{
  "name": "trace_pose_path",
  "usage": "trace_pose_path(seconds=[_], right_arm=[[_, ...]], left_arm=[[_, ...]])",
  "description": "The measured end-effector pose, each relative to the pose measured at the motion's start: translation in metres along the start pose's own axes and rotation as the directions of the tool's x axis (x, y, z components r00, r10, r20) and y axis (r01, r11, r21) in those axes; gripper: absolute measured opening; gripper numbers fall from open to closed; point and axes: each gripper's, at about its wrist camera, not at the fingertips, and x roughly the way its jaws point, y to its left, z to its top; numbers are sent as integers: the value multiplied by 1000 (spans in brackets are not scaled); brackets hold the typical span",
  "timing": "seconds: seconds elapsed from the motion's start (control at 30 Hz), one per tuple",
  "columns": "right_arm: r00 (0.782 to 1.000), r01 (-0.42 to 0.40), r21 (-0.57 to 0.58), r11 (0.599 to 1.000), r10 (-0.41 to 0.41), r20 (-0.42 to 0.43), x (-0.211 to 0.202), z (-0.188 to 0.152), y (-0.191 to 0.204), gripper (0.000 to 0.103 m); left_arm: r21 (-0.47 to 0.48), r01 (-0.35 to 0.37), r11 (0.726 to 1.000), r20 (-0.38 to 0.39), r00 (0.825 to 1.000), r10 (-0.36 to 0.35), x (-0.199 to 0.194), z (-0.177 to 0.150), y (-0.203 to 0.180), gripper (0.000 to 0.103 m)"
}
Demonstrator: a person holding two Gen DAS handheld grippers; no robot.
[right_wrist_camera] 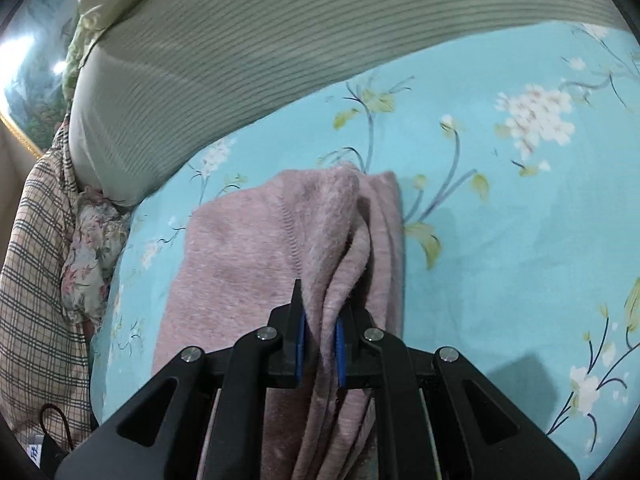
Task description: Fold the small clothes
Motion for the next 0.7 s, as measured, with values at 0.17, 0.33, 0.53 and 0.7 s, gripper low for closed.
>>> trace_pose_path(seconds=[0.17,0.33,0.53,0.7], right_arm=[[1000,13,44,999,-14,19,-17,-4,-5,26],[995,33,67,997,-39,96,-54,-28,-1,62],[997,-11,120,993,2,76,-62,-73,-4,69],[1000,-14,150,989,10,28,-48,-82,-11,70]], left_arm=[[-6,53,999,-28,998,-53,-1,0,4,31],[-53,109,993,-13,994,-109,-32,-9,17,61],[-138,76,988,38,997,-71,-74,-17,61,74],[-249,5,969,39,999,5,-82,-16,119,82]])
